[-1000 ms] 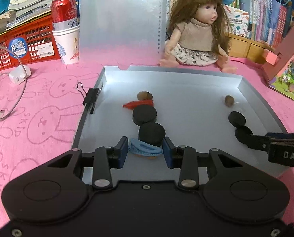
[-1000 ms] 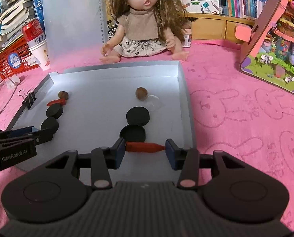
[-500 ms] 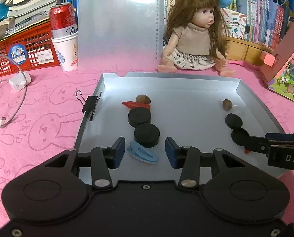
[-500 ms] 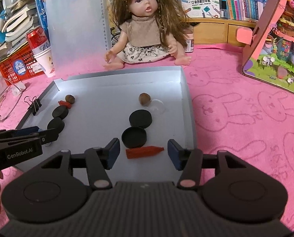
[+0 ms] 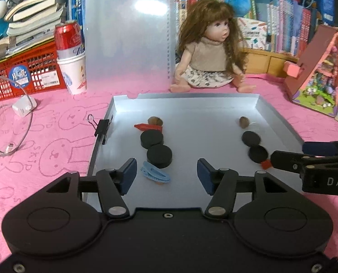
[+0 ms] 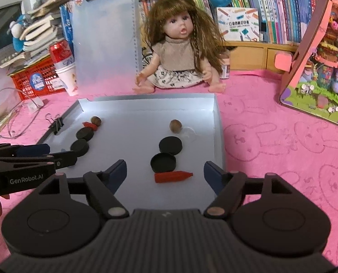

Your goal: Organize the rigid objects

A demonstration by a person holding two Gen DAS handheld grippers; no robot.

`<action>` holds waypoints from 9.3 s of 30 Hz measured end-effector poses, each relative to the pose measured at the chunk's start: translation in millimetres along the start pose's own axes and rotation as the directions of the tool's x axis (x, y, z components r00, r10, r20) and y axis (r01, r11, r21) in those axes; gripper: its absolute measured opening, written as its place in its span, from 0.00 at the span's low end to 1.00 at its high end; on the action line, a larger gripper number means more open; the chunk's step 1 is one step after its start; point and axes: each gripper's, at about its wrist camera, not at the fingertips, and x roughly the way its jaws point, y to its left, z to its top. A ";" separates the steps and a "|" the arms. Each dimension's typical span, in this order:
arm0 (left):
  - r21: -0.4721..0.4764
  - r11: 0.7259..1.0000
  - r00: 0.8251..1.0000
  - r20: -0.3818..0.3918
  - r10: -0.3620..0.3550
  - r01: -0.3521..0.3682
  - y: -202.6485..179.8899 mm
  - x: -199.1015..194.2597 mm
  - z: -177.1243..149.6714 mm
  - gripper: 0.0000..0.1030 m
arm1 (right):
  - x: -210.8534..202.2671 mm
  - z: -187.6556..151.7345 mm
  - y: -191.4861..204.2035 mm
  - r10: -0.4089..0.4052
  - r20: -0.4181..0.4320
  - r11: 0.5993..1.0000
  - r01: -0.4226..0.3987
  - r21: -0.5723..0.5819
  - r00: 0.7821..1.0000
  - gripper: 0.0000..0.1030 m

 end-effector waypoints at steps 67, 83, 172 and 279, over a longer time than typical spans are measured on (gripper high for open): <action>0.082 0.991 0.994 -0.051 -0.099 0.103 0.7 -109.5 -120.7 0.49 | -67.1 -106.9 21.1 0.017 0.026 0.958 -0.009 -0.287 1.000 0.90; 0.074 0.996 0.999 -0.020 0.041 -0.040 23.1 -103.4 -113.1 0.48 | -71.8 -105.2 7.8 -0.010 0.047 0.981 0.019 -0.192 0.999 0.90; -0.063 0.998 0.999 0.047 -0.024 0.027 5.8 -7.8 8.4 0.28 | -6.9 -7.6 3.7 -0.017 0.060 0.999 0.015 0.048 0.998 0.42; -0.060 0.998 0.990 0.140 0.006 0.002 6.8 -68.8 -40.2 0.82 | -50.9 -31.2 11.6 -0.064 0.207 0.998 0.065 0.003 0.976 1.00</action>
